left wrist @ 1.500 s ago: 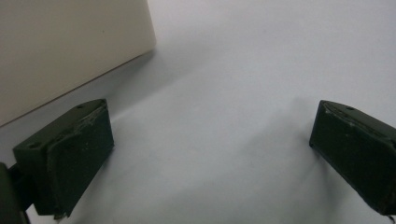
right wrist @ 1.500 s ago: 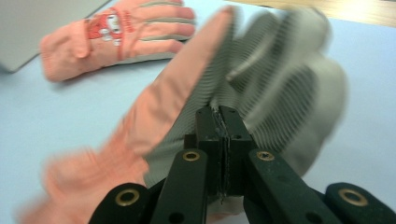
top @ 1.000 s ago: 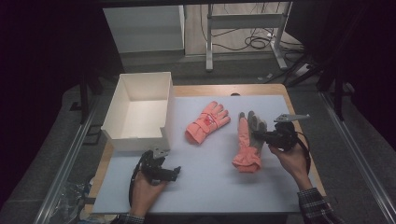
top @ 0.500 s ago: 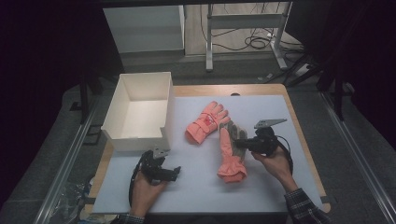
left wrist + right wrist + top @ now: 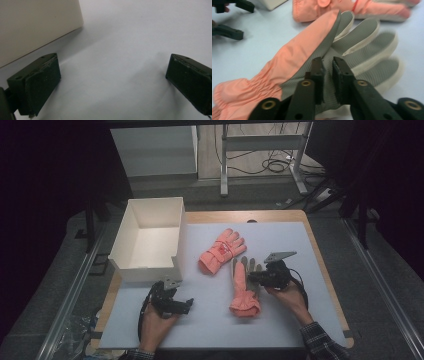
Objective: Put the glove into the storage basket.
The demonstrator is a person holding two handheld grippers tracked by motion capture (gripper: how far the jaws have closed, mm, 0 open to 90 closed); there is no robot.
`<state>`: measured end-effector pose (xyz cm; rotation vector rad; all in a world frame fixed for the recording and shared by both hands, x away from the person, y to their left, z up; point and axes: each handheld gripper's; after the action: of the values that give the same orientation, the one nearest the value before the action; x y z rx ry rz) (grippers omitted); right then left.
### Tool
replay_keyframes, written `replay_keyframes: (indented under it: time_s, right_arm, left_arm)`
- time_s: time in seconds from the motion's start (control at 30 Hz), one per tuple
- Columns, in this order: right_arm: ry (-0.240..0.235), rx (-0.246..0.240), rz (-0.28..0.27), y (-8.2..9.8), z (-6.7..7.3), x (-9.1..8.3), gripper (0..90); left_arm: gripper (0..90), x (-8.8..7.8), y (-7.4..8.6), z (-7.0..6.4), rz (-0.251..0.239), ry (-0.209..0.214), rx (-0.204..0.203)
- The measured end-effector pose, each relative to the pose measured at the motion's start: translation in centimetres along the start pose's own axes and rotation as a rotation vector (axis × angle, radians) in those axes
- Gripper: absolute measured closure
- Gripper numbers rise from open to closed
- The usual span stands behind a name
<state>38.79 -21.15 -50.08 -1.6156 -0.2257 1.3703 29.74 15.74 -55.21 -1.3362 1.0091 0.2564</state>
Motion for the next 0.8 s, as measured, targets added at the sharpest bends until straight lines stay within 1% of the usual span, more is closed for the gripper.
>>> replay_keyframes:
  time_s: [0.07, 0.17, 0.33, 0.5, 0.57, 0.63, 0.7, 0.77, 0.8]
  right_arm:
    - [0.011, 0.001, -0.023, -0.2, -0.1, -0.5, 72.2]
    - [0.034, -0.003, -0.028, -0.6, -0.3, -1.0, 66.2]
    - [0.059, 0.006, -0.043, -1.3, -0.5, -1.2, 57.8]
    - [0.082, 0.048, -0.078, -2.4, -0.8, -1.4, 52.4]
    - [0.089, 0.051, -0.084, -2.6, -0.9, -1.5, 51.3]
    - [0.098, 0.062, -0.1, -3.3, -1.2, -1.5, 49.6]
    - [0.1, 0.052, -0.1, -3.9, -1.4, -1.5, 50.1]
    - [0.113, 0.043, -0.096, -4.4, -1.5, -1.3, 50.1]
    - [0.108, 0.045, -0.1, -4.7, -1.5, -1.1, 50.1]
  left_arm:
    - [0.0, 0.0, 0.0, 0.0, 0.0, 0.0, 0.0]
    - [0.0, 0.0, 0.0, 0.0, 0.0, 0.0, 0.0]
    - [0.0, 0.0, 0.0, 0.0, 0.001, -0.001, 0.0]
    - [0.0, 0.0, 0.0, 0.0, 0.0, 0.0, 0.0]
    - [0.0, 0.0, 0.0, 0.0, 0.0, 0.0, 0.0]
    - [0.0, 0.0, 0.0, 0.0, -0.001, 0.0, -0.005]
    - [0.0, 0.0, 0.0, 0.0, 0.002, 0.001, -0.001]
    - [0.0, 0.0, 0.0, 0.0, 0.002, 0.001, -0.001]
    - [0.0, 0.0, 0.0, 0.0, 0.002, 0.001, -0.001]
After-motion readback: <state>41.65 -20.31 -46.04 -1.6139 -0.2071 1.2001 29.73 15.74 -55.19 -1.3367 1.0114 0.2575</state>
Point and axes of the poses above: each handheld gripper's, and its own axes: x roughly forward along the jaws, y roughly out of its underside, z roughly to its left, and after that the axes turned 4 degrees about -x, right-handed
